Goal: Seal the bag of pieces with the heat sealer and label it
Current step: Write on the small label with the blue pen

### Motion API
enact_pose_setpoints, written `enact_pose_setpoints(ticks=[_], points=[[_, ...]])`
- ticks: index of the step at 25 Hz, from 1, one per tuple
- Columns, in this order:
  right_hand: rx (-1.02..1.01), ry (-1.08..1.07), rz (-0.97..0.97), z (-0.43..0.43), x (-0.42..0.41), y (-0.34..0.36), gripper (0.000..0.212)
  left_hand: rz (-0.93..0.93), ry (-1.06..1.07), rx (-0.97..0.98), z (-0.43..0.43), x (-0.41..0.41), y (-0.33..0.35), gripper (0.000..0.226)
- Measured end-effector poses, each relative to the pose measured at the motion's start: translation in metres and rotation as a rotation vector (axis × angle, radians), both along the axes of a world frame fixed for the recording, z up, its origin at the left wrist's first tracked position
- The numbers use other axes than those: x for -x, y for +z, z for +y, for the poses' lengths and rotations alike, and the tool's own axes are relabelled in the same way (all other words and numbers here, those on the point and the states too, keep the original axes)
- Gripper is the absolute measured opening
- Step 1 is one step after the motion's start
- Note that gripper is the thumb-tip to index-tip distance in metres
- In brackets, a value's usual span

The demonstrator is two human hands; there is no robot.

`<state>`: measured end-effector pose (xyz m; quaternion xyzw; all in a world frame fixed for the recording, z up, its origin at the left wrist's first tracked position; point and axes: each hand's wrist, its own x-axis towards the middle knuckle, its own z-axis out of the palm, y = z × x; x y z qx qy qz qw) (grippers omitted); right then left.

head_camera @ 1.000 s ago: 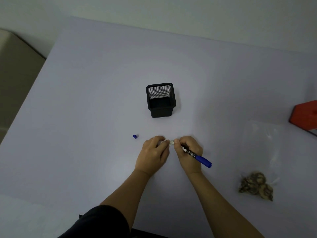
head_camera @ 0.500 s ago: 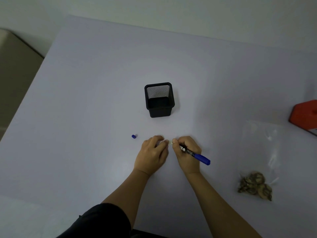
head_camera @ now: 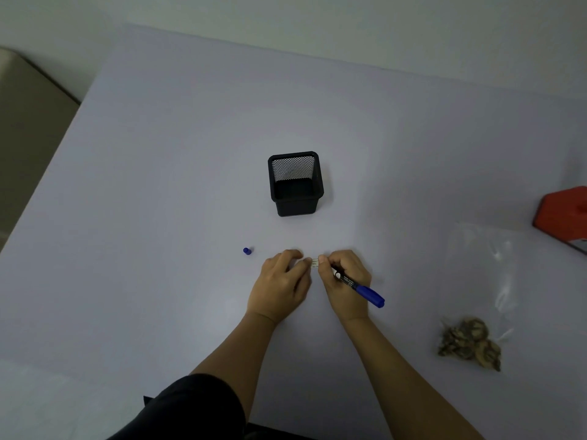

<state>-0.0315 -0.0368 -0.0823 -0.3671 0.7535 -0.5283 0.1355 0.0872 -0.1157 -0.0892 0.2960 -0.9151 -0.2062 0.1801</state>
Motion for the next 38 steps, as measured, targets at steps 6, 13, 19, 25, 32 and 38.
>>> enact_pose_setpoints(ticks=[6, 13, 19, 25, 32, 38], points=[[-0.014, -0.015, 0.006, -0.0007, 0.0004, -0.0017, 0.027, 0.001, 0.002, -0.001, -0.0006, 0.0015, 0.0017, 0.024], [-0.015, -0.022, 0.024, -0.0009, -0.0001, -0.0018, 0.027, 0.001, 0.005, -0.010, -0.0007, 0.0008, 0.0008, 0.024], [-0.011, -0.027, 0.009, -0.0011, 0.0001, -0.0006, 0.026, -0.004, 0.007, -0.022, -0.0005, 0.0010, 0.0009, 0.024], [-0.013, -0.020, 0.004, -0.0006, 0.0005, -0.0019, 0.027, -0.006, 0.004, -0.027, -0.0002, 0.0013, 0.0020, 0.025], [-0.013, -0.038, -0.001, -0.0018, 0.0005, -0.0006, 0.026, 0.001, 0.005, -0.023, -0.0002, 0.0016, 0.0018, 0.025], [-0.016, -0.032, 0.002, -0.0018, 0.0003, -0.0039, 0.027, 0.001, -0.002, -0.016, -0.0008, 0.0017, 0.0019, 0.025]])
